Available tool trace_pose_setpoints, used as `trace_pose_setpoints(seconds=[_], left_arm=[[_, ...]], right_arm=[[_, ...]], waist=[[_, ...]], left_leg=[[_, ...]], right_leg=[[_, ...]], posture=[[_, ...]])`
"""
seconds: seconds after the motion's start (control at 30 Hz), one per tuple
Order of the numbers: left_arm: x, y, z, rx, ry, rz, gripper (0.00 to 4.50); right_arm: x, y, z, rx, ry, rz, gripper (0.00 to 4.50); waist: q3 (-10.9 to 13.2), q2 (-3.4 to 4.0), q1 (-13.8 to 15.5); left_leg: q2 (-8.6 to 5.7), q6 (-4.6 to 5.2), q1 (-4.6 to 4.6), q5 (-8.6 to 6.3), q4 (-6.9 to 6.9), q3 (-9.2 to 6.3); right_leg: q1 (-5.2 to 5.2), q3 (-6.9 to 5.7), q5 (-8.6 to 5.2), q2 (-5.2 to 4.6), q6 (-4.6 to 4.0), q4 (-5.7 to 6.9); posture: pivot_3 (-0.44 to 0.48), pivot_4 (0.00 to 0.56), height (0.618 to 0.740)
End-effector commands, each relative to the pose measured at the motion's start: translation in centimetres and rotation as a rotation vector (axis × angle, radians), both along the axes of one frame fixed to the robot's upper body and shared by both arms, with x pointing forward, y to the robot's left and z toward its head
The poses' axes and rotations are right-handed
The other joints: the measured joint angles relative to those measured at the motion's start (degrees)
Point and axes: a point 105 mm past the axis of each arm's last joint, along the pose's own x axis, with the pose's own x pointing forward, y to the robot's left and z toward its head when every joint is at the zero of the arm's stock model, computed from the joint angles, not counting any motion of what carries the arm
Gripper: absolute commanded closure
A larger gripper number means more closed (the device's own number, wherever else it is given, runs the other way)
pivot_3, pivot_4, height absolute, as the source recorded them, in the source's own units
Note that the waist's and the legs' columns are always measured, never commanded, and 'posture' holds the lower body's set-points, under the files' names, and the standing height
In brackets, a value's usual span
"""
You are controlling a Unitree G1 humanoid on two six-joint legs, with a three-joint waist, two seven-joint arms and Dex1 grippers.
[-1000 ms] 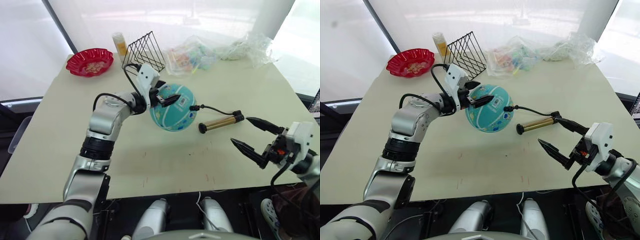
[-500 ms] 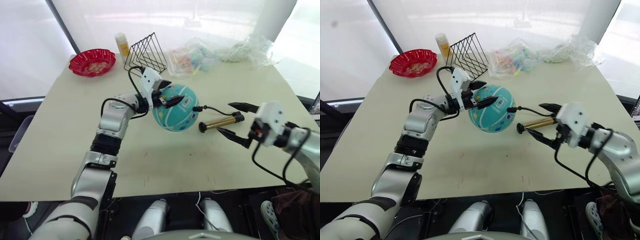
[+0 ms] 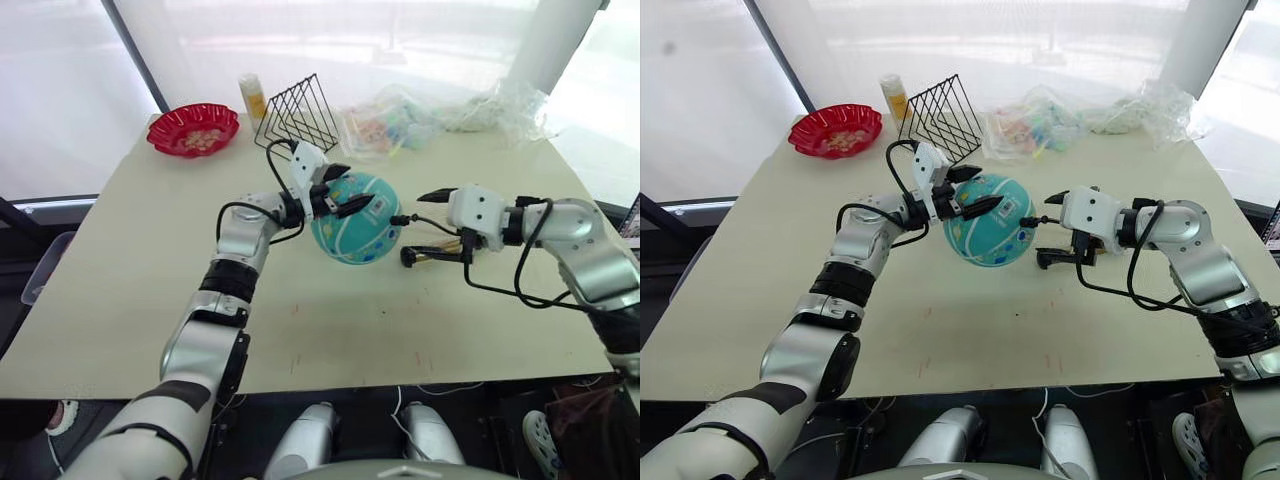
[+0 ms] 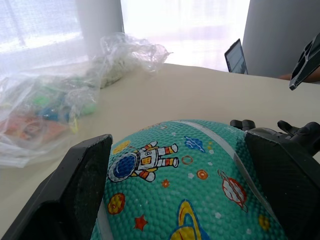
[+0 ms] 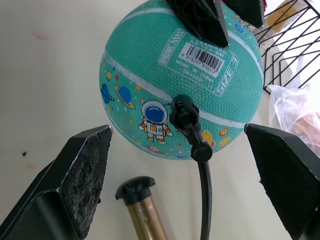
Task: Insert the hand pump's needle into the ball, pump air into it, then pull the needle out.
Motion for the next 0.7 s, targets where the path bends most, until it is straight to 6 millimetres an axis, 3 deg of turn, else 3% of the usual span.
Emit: trace_pose_setpoints(seconds=[0.03, 0.63, 0.7], left_arm=[[-0.5, -0.1, -6.1, 0.140, 0.168, 0.018, 0.00], [-0.6, -0.7, -6.1, 0.142, 0.156, 0.001, 0.00], [-0.6, -0.7, -6.1, 0.141, 0.157, 0.003, 0.00]], right_arm=[[1.2, 0.4, 1.0, -0.104, -0.135, 0.063, 0.06], [3.1, 1.6, 0.8, -0.170, -0.252, 0.139, 0.06], [3.1, 1.7, 0.8, -0.170, -0.256, 0.146, 0.56]], waist=[[-0.1, 0.09, 0.0], [-0.2, 0.18, 0.1], [-0.2, 0.19, 0.1]], left_leg=[[0.00, 0.00, 0.04, 0.00, 0.00, 0.00], [-0.09, 0.00, 0.08, 0.00, 0.01, -0.20], [-0.10, 0.00, 0.08, 0.00, 0.01, -0.21]], right_leg=[[0.04, -0.01, 0.00, 0.00, 0.00, 0.00], [0.13, -0.10, 0.00, -0.03, 0.00, 0.00], [0.13, -0.10, 0.00, -0.03, 0.00, 0.00]], posture=[[0.000, 0.150, 0.740], [0.000, 0.150, 0.740], [0.000, 0.150, 0.740]])
